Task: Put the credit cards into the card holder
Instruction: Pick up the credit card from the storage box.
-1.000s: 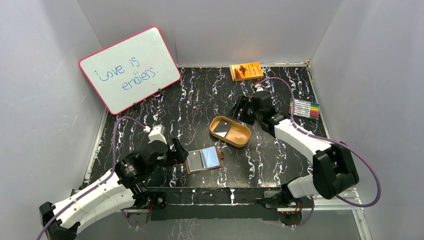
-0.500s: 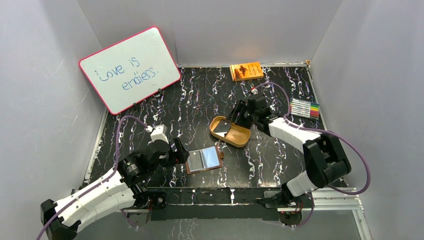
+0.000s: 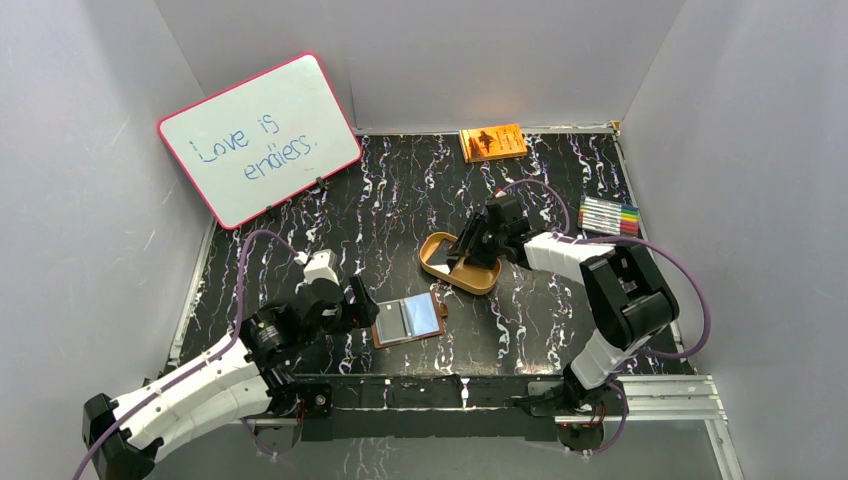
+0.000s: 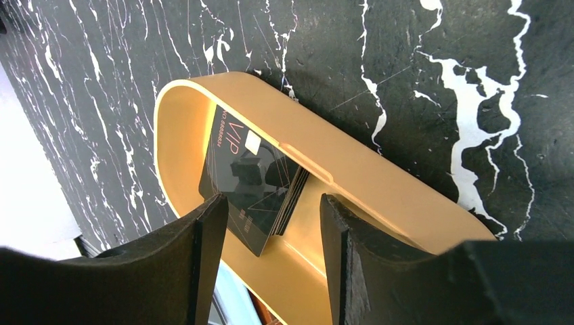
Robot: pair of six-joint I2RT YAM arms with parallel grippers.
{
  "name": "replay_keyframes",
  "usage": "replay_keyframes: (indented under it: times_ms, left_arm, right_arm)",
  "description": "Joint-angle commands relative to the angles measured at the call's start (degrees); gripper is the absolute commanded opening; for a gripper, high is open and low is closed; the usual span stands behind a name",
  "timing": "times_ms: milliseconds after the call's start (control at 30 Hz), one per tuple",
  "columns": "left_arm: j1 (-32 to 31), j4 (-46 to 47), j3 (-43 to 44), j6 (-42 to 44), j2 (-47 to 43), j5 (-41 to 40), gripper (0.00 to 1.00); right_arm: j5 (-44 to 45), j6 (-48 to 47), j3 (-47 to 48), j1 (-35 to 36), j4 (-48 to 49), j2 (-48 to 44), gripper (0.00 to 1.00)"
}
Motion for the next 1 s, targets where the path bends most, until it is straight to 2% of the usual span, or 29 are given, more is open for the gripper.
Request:
replay_keyframes:
  times_ms: [0,233,533,967]
  left_arm:
    - [-0.13,-0.37,-0.16,0.47,0.04,-0.61,0.84]
    - [-0.13,-0.47,-0.26,0.33,0.35,-0.79,0.84]
    - [-0.21,-0.56,-0.17,0.04,0.7,-0.79,0.83]
    - [-0.14,-0.62,-0.12,-0.12,1.13,-0.7,0.83]
  right_arm:
    - [-1.15,0.93,0.77,0.12,2.08,1.31,0.59]
    - [-1.12,0.55,0.45,0.23,0.97,2.46,0.52]
    - [-1.09,0.41,-1.62,0.21,1.75,0.33,0.34]
    - [-1.01,1.01,-4.67,0.14,2.15,-3.52,0.2]
